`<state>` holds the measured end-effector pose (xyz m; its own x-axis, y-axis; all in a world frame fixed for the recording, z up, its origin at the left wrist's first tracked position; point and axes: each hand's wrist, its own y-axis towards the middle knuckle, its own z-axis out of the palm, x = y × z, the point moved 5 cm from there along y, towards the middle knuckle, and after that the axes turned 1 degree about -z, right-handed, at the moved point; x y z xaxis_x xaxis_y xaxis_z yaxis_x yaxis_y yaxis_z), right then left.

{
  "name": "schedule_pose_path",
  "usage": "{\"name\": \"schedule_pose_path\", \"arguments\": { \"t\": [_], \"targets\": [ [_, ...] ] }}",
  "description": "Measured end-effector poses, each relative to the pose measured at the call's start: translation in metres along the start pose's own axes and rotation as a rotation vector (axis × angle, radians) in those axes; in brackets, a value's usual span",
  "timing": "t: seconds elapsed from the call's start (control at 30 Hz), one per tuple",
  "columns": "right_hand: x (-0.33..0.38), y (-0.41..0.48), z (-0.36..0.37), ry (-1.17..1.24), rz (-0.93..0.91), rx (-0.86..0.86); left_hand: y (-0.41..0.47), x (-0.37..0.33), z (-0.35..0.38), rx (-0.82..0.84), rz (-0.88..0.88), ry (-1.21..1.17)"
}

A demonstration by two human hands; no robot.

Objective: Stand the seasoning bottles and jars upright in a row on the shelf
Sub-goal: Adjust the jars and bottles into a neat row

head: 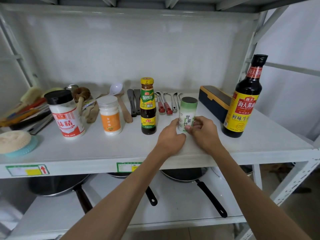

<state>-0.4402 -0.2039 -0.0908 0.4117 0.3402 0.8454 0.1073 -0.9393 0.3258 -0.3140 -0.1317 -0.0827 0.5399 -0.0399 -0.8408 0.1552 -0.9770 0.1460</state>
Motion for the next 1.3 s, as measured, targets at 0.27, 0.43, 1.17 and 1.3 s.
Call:
{"name": "schedule_pose_path", "arguments": {
  "t": [0.27, 0.43, 1.17, 1.3],
  "targets": [
    [-0.001, -0.001, -0.002, -0.011, 0.01, -0.023, -0.002, 0.0, 0.001, 0.052, -0.034, 0.086],
    [0.0, -0.003, -0.002, -0.019, -0.024, -0.025, -0.002, 0.001, 0.0, -0.002, -0.046, 0.0],
    [0.004, -0.011, -0.008, 0.009, 0.054, -0.104, 0.003, 0.005, -0.002, -0.151, 0.016, -0.084],
    [0.016, -0.047, -0.044, 0.155, -0.195, -0.557, -0.004, 0.007, -0.01, -0.356, 0.06, -0.165]
  ]
}}
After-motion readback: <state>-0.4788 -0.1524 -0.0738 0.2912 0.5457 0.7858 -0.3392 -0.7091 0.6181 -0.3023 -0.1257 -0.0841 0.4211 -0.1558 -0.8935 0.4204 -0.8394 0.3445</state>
